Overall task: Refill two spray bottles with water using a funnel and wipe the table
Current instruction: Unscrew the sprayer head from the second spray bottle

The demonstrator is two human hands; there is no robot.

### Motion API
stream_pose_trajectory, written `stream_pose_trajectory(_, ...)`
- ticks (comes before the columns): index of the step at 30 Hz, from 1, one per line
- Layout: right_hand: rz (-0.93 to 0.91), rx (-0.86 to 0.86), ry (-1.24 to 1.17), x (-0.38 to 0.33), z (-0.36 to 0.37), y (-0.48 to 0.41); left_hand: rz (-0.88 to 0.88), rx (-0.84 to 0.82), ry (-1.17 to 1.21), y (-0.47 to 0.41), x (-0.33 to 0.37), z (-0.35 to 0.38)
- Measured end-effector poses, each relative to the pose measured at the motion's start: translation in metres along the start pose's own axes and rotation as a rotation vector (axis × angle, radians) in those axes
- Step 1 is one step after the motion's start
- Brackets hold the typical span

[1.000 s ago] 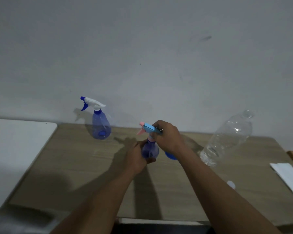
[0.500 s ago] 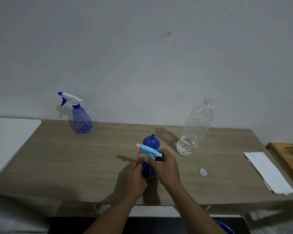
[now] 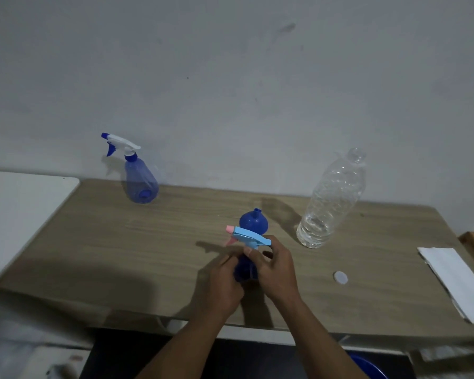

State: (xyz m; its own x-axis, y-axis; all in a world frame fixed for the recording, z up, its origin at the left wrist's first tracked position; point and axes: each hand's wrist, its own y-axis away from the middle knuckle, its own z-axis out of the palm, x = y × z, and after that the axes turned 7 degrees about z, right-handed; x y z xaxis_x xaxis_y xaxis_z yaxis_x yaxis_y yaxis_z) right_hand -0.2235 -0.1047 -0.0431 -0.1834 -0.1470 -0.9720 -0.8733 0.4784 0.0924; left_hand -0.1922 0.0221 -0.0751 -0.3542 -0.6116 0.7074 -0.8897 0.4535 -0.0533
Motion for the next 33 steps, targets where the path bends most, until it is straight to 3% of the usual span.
stream_pose_trajectory(11,-0.048,0.052,0.009,0.011,0.002,-0.002,0.042,0.015,-0.005,-0.007,-0.011,0.008)
stream_pose_trajectory(18,-0.124,-0.059,0.079,0.023,-0.005,-0.007,0.113,0.002,0.026,-0.011,-0.014,0.008)
stream_pose_trajectory(24,-0.028,-0.038,-0.121,0.015,0.003,-0.009,0.067,0.019,0.014,-0.01,-0.015,0.01)
stream_pose_trajectory(29,-0.171,-0.103,-0.021,0.012,-0.004,-0.01,0.002,0.011,0.13,-0.01,-0.011,0.008)
stream_pose_trajectory(33,-0.062,-0.076,-0.063,0.014,-0.003,-0.014,-0.019,0.02,0.174,-0.007,-0.008,0.007)
